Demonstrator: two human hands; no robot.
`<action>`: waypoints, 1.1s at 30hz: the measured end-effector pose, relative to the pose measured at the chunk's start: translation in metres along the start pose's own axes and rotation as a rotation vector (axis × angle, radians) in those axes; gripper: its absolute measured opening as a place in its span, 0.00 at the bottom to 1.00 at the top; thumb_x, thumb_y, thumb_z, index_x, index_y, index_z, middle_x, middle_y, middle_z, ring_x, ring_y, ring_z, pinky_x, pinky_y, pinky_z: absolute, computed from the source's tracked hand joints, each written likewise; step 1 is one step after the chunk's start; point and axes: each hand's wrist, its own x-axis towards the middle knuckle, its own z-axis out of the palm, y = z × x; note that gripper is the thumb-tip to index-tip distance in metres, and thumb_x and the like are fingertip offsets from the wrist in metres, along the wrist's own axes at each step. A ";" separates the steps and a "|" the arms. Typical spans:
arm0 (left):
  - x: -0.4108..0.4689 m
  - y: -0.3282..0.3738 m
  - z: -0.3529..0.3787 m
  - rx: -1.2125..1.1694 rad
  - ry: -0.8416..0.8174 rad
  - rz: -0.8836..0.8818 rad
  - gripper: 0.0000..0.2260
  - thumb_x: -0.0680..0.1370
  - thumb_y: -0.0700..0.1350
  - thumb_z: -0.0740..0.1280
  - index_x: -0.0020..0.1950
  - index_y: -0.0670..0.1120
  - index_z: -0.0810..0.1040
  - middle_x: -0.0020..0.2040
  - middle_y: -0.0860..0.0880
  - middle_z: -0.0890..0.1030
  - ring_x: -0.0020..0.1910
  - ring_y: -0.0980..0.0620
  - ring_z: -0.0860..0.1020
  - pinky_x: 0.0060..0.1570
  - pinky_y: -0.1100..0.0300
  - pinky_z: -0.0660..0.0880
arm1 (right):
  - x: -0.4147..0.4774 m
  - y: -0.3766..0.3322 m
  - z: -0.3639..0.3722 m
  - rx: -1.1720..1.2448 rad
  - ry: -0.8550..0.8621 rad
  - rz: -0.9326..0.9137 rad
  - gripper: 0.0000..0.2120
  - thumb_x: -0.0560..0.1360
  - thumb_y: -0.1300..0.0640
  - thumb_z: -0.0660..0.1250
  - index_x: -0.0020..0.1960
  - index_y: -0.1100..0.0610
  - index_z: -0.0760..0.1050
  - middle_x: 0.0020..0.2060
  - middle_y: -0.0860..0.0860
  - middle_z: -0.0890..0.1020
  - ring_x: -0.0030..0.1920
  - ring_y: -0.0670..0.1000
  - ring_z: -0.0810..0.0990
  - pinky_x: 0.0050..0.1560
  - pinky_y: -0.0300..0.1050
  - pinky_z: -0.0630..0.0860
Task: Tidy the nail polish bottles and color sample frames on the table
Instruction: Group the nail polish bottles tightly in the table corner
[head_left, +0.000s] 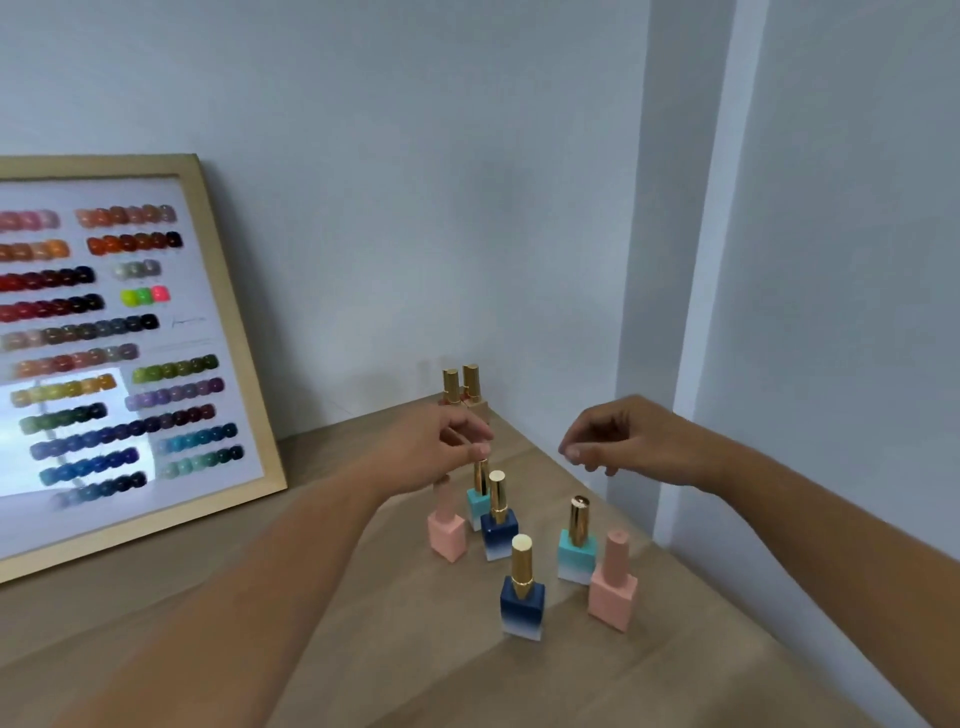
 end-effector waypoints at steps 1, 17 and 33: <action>0.000 0.003 0.002 0.076 -0.014 0.004 0.07 0.75 0.50 0.68 0.52 0.56 0.79 0.47 0.58 0.80 0.48 0.61 0.77 0.41 0.67 0.74 | -0.004 -0.005 0.002 -0.078 -0.052 0.005 0.08 0.70 0.47 0.70 0.46 0.50 0.81 0.39 0.46 0.84 0.39 0.43 0.80 0.39 0.35 0.76; 0.015 0.003 0.008 0.213 0.157 -0.014 0.08 0.74 0.43 0.69 0.52 0.47 0.81 0.50 0.51 0.81 0.48 0.55 0.77 0.47 0.65 0.72 | 0.013 -0.019 0.010 -0.255 -0.121 0.062 0.05 0.68 0.59 0.74 0.35 0.51 0.80 0.30 0.46 0.83 0.31 0.43 0.81 0.35 0.34 0.76; 0.095 -0.044 0.009 0.086 0.471 -0.042 0.07 0.72 0.38 0.70 0.49 0.44 0.81 0.46 0.47 0.83 0.44 0.52 0.80 0.50 0.58 0.76 | 0.162 0.031 0.025 -0.341 0.144 -0.058 0.03 0.69 0.61 0.70 0.39 0.55 0.81 0.32 0.43 0.80 0.33 0.40 0.77 0.33 0.25 0.70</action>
